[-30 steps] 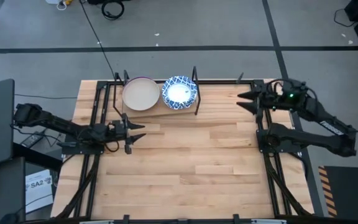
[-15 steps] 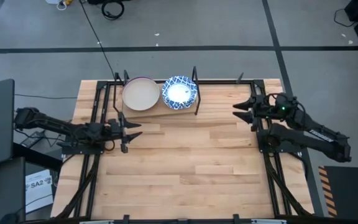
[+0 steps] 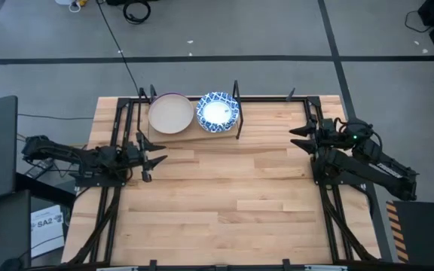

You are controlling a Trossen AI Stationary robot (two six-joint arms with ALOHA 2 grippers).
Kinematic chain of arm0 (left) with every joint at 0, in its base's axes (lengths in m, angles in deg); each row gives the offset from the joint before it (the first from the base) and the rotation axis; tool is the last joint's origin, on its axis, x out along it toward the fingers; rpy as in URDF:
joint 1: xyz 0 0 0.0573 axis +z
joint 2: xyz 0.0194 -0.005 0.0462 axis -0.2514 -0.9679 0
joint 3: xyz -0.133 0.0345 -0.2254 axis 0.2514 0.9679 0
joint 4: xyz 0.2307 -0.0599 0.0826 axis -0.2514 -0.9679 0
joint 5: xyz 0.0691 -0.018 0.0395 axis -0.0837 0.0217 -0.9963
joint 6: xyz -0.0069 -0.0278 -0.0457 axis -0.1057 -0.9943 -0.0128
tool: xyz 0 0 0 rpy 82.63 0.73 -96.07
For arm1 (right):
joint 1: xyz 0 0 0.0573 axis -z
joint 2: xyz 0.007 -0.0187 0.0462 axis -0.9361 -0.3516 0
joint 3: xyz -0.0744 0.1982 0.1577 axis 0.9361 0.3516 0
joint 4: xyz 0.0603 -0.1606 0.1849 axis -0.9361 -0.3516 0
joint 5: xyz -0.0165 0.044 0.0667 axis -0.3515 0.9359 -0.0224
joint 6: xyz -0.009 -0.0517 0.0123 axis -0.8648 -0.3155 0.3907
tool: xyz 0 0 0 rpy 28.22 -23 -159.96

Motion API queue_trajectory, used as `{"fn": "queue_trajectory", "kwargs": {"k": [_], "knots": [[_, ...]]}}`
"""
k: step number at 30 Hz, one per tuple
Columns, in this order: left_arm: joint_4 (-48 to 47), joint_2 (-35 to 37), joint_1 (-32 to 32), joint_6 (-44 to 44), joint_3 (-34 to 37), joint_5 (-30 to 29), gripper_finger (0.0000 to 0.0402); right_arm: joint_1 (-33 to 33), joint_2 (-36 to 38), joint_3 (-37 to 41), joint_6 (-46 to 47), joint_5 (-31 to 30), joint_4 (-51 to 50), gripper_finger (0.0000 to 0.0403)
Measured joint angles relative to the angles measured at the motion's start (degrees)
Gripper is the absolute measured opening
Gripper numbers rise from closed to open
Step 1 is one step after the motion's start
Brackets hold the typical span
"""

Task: Place and stack plates onto a shelf
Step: Return to Home Position

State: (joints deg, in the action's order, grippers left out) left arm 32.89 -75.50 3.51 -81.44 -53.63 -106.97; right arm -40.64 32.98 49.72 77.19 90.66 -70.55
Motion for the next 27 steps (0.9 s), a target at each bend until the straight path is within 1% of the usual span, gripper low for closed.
{"fn": "queue_trajectory", "kwargs": {"k": [9,15,18,24,27], "knots": [[-7.7,8.3,0.0,0.7,0.0,-0.4,0.0169,0.0,2.4,0.0,-0.1,0.0,-1.3,0.0194],[-14.9,14.2,0.0,1.0,0.0,-4.9,0.0169,0.0,2.4,0.0,-0.5,0.0,-1.3,0.0194],[-17.1,16.9,0.0,0.7,0.0,-5.5,0.0169,0.0,2.4,0.0,-0.6,0.1,-1.6,0.0194],[-18.0,16.7,0.0,1.0,-0.2,-5.6,0.0169,0.0,2.4,0.0,-0.6,0.0,-2.8,0.0194],[-18.1,16.6,0.0,0.8,-0.2,-5.6,0.0169,0.0,2.4,0.2,-0.3,-1.5,-2.6,0.0194]]}}
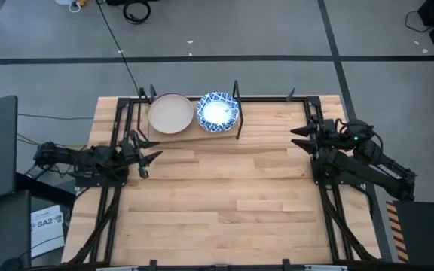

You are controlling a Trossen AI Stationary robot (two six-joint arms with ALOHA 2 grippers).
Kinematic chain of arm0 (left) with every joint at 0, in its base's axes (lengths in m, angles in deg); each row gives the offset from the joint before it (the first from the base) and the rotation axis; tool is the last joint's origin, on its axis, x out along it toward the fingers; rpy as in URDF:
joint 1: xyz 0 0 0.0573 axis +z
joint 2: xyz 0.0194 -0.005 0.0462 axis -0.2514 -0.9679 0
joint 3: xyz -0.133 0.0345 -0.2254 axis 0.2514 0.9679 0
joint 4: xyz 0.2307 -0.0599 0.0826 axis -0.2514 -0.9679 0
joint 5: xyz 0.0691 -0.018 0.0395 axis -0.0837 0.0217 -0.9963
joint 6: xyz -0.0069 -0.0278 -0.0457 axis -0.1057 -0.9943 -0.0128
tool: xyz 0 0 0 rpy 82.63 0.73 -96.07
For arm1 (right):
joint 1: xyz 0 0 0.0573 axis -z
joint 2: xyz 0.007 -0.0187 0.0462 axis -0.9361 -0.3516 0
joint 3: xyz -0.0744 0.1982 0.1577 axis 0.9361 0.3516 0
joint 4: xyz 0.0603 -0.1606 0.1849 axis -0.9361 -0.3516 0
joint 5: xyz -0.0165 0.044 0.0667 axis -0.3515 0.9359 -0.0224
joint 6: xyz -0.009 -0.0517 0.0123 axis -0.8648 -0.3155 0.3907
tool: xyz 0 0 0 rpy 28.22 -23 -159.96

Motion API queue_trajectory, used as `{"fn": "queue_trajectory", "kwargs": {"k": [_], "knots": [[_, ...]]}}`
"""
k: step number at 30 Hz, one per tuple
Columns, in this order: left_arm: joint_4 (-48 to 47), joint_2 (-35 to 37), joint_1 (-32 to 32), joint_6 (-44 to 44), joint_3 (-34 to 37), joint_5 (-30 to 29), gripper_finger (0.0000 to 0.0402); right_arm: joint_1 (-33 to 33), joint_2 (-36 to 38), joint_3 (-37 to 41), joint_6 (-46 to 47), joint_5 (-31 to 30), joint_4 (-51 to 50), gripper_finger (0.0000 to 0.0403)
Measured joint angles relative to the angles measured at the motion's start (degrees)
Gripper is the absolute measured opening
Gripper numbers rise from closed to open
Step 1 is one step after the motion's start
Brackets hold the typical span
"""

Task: Place and stack plates onto a shelf
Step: Return to Home Position

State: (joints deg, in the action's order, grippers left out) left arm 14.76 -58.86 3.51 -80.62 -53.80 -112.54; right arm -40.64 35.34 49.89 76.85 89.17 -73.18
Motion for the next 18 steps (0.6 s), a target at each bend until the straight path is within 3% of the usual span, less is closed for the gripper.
{"fn": "queue_trajectory", "kwargs": {"k": [13,18], "knots": [[0.8,0.0,0.0,-0.2,-0.1,0.0,0.0169,-2.2,0.0,16.2,7.3,-1.7,24.9,0.0194],[0.9,0.0,0.0,-0.3,-0.1,0.0,0.0169,-4.2,-0.1,18.4,7.3,-4.4,27.2,0.0194]]}}
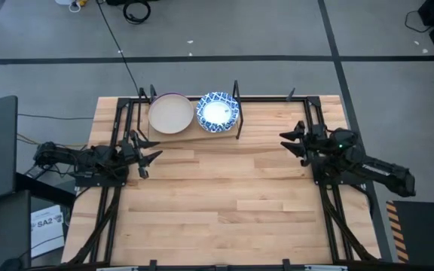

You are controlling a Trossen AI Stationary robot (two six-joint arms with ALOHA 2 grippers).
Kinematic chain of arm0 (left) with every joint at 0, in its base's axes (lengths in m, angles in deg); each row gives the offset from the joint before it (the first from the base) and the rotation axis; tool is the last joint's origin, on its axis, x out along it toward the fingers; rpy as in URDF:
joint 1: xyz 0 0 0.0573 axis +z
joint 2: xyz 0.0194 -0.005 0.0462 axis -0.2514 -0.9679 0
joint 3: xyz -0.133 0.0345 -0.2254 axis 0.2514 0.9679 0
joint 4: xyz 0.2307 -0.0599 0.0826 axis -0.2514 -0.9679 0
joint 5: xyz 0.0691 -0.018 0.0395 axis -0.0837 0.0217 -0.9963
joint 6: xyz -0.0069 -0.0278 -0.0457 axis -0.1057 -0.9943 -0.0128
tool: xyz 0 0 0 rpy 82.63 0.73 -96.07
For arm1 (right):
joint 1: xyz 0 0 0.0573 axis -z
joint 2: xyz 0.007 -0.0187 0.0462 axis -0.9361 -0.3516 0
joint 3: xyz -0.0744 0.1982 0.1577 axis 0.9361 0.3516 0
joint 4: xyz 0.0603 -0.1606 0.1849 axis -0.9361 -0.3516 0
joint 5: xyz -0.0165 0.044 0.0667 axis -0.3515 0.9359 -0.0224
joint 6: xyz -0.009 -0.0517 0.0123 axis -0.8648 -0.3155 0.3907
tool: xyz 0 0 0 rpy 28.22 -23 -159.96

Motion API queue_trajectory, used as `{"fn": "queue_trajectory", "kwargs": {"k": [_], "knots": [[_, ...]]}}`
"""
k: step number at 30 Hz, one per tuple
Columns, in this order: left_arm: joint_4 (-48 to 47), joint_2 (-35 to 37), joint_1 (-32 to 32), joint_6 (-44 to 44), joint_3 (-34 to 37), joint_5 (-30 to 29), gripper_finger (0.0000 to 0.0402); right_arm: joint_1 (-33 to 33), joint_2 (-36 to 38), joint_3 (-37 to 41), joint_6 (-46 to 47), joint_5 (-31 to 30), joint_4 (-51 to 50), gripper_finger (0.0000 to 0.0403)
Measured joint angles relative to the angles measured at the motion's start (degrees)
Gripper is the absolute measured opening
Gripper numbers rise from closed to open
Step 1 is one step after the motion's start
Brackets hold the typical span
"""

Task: Place and stack plates onto a shelf
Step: Return to Home Position

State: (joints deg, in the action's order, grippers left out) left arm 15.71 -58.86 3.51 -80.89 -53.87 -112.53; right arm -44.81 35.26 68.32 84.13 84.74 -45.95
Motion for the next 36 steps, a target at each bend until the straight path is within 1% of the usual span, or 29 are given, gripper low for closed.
{"fn": "queue_trajectory", "kwargs": {"k": [4,8,12,15,19,23,29,36], "knots": [[0.1,0.0,0.0,0.0,0.0,0.0,0.0169,-2.6,-0.9,1.2,0.2,-1.9,0.1,0.0194],[0.1,0.0,0.0,0.0,0.0,0.0,0.0169,-6.0,-2.7,1.4,-0.1,-5.0,-0.4,0.0194],[0.2,0.0,0.0,0.0,0.0,0.0,0.0169,-9.1,-4.4,1.4,-3.5,-8.1,-0.2,0.0194],[0.2,0.0,0.0,0.0,0.0,0.0,0.0169,-10.5,-5.5,1.4,-8.4,-8.0,-0.3,0.0194],[0.2,0.0,0.0,0.0,0.0,0.0,0.0169,-11.1,-6.1,1.4,-11.5,-7.9,-1.1,0.0194],[0.0,0.0,0.0,0.0,-0.1,0.0,0.0169,-11.1,-6.1,1.4,-13.1,-7.9,-4.7,0.0194],[-0.6,0.0,0.0,0.0,-0.1,0.3,0.0169,-11.1,-6.1,1.4,-13.6,-7.8,-9.1,0.0194],[-1.7,0.0,0.0,-1.5,-0.3,2.9,0.0169,-11.1,-6.1,1.4,-13.7,-7.8,-9.3,0.0194]]}}
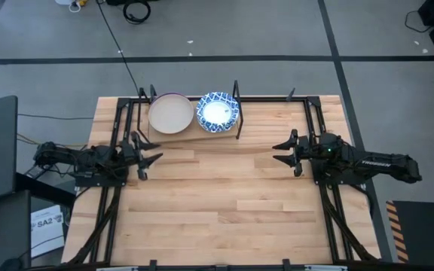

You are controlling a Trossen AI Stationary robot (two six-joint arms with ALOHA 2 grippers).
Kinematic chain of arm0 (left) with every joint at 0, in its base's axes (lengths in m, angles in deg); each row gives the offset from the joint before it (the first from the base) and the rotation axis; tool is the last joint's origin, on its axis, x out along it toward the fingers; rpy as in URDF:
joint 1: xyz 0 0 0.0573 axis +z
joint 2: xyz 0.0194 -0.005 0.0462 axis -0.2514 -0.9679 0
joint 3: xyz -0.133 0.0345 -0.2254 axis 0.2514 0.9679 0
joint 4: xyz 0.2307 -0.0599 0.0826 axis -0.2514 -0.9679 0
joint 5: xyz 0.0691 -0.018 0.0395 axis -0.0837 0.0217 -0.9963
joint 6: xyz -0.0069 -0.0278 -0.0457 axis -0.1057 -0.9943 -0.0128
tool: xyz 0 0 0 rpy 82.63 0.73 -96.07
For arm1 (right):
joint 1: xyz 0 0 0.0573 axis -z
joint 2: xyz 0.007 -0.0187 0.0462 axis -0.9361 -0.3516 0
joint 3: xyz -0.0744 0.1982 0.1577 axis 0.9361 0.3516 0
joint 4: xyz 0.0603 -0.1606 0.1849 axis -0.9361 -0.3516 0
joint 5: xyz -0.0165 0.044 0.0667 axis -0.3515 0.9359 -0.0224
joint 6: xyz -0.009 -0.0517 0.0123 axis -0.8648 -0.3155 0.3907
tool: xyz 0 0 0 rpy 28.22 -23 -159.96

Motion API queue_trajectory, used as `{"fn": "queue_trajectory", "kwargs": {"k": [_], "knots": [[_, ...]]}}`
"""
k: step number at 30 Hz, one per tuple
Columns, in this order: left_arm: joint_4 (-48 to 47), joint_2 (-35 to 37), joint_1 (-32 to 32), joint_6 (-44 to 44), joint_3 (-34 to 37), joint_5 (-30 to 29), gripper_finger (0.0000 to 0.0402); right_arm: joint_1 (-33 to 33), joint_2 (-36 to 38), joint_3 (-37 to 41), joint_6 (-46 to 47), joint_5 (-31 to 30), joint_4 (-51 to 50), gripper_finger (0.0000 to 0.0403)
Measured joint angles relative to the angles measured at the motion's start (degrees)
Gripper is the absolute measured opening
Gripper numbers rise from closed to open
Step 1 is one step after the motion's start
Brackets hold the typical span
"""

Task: Place and stack plates onto a shelf
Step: Return to Home Position

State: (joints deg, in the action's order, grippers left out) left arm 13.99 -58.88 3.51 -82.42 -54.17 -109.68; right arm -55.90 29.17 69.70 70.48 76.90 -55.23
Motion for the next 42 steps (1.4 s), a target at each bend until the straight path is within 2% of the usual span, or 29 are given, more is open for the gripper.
{"fn": "queue_trajectory", "kwargs": {"k": [8,12,27,35,42], "knots": [[-0.4,-0.1,0.2,3.0,0.0,3.7,0.0169,0.0,0.0,0.0,0.0,0.1,0.2,0.0194],[-0.7,-0.1,2.7,4.0,0.0,4.4,0.0169,0.0,0.0,0.0,0.0,0.1,0.2,0.0194],[-2.0,-0.1,21.5,2.6,0.3,26.4,0.0169,0.0,0.0,0.0,0.0,0.2,0.2,0.0194],[-3.1,-0.1,23.2,1.1,0.2,26.7,0.0169,0.0,0.0,0.0,0.0,0.2,0.2,0.0194],[1.2,-0.1,23.2,1.5,0.3,26.5,0.0169,0.0,0.0,0.0,0.0,0.2,0.2,0.0194]]}}
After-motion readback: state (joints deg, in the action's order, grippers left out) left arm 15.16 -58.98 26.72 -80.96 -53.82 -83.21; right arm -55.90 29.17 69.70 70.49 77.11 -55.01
